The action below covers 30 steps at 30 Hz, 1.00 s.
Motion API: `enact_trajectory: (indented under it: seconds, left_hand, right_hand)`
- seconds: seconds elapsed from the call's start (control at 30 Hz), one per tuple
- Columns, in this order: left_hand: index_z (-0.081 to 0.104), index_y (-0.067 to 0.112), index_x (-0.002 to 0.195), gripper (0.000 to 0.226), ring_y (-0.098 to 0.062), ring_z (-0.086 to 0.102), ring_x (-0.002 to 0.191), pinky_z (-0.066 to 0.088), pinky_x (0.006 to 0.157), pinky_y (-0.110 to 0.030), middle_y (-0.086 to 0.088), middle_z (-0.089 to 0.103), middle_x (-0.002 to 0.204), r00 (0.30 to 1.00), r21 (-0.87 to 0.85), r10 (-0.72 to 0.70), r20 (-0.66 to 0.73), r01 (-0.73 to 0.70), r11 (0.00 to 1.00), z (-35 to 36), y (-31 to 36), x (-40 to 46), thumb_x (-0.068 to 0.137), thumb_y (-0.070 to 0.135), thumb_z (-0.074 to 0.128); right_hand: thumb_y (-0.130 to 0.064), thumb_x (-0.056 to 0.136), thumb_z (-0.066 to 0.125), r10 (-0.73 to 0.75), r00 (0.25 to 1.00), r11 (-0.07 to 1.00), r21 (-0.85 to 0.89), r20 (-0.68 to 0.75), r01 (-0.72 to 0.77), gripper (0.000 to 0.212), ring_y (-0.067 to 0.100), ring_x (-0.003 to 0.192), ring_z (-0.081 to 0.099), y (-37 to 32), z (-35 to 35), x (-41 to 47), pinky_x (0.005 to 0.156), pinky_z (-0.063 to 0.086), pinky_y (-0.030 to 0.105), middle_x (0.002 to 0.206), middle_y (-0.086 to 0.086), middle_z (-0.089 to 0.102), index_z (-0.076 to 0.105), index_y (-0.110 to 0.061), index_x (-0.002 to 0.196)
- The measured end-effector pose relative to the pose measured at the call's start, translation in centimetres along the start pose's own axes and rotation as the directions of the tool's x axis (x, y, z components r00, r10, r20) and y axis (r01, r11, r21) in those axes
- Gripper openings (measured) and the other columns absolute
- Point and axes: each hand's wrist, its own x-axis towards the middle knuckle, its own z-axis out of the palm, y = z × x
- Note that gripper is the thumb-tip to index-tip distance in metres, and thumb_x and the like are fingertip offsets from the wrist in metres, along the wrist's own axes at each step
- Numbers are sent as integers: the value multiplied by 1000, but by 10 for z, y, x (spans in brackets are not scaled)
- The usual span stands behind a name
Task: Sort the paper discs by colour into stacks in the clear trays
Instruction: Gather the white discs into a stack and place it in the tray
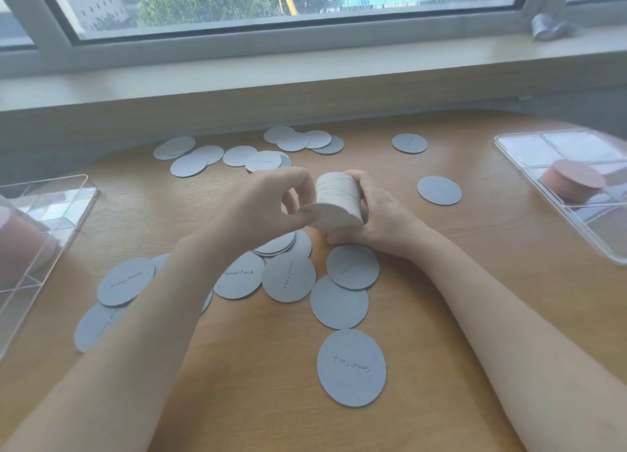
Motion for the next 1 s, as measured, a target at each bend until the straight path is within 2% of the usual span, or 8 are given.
enact_trajectory:
  seconds: [0.23, 0.37, 0.53, 0.67, 0.77, 0.83, 0.93, 1.0]
  left_hand:
    - [45, 26, 90, 41, -5, 55, 70, 44, 61, -30, 14, 55, 77, 993, 147, 21, -117, -4, 989, 25, -2, 5, 76, 38, 81]
    - [48, 25, 108, 58, -10, 53, 84, 47, 70, -29, 13, 49, 100, 984, 64, -6, -178, 18, 998, 32, -12, 9, 70, 45, 86]
    - [27, 27, 156, 85, 0, 43, 131, 41, 106, -30, 14, 37, 151, 996, -116, -64, 61, 70, 991, 33, -21, 12, 86, 48, 71]
    - [4, 25, 160, 74, -2, 30, 136, 22, 105, -14, 15, 15, 161, 977, -51, -68, 200, 80, 996, 42, -16, 13, 102, 45, 45]
    - [-5, 25, 159, 76, -8, 18, 146, 15, 106, -16, 13, 6, 163, 975, -2, -61, 213, 63, 998, 50, -13, 14, 103, 46, 40]
    - [1, 24, 160, 73, -10, 21, 145, 18, 110, -20, 10, 16, 161, 974, -29, -66, 218, 74, 997, 45, -14, 15, 102, 52, 36]
    - [36, 22, 153, 66, -4, 40, 136, 29, 109, -18, 10, 44, 150, 981, -258, -65, 182, 112, 960, 25, -21, 22, 99, 59, 30]
    - [55, 24, 140, 51, -6, 51, 125, 38, 108, -25, 9, 57, 138, 985, -279, -158, 70, 171, 945, 14, -39, 35, 101, 53, 39]
  right_hand:
    - [-51, 55, 90, -19, 1000, 999, -38, -7, 19, 101, 11, 113, 54, 0, 4, 2, 99, 47, 39, 120, -14, 55, 31, -41, 136]
    - [-52, 61, 89, -5, 999, 1000, -9, -34, 5, 91, 12, 110, 57, 2, 4, 2, 97, 49, 42, 119, -12, 57, 34, -40, 133]
    - [-56, 62, 86, -28, 998, 999, -24, -60, 26, 85, 11, 110, 57, 0, 4, 3, 96, 50, 41, 119, -15, 56, 37, -40, 128]
    - [-63, 56, 84, -13, 998, 998, -59, -69, 9, 94, 17, 116, 51, 0, 7, 4, 100, 45, 42, 123, -13, 51, 32, -40, 130]
    - [-57, 57, 88, -15, 997, 999, -45, -72, 12, 92, 17, 115, 51, -1, 7, 5, 99, 45, 41, 124, -9, 51, 32, -40, 128]
    - [-53, 58, 89, -9, 997, 1000, -28, -74, 7, 88, 14, 112, 52, -2, 5, 4, 95, 46, 36, 121, -10, 52, 33, -40, 125]
    - [-45, 61, 91, -2, 998, 1000, 18, -68, 4, 85, 4, 108, 52, -4, 3, 3, 85, 42, 23, 119, -13, 52, 37, -36, 126]
    - [-43, 62, 91, 12, 999, 999, 38, -53, -10, 86, 4, 108, 53, -4, 1, 2, 84, 42, 22, 119, -13, 52, 37, -36, 128]
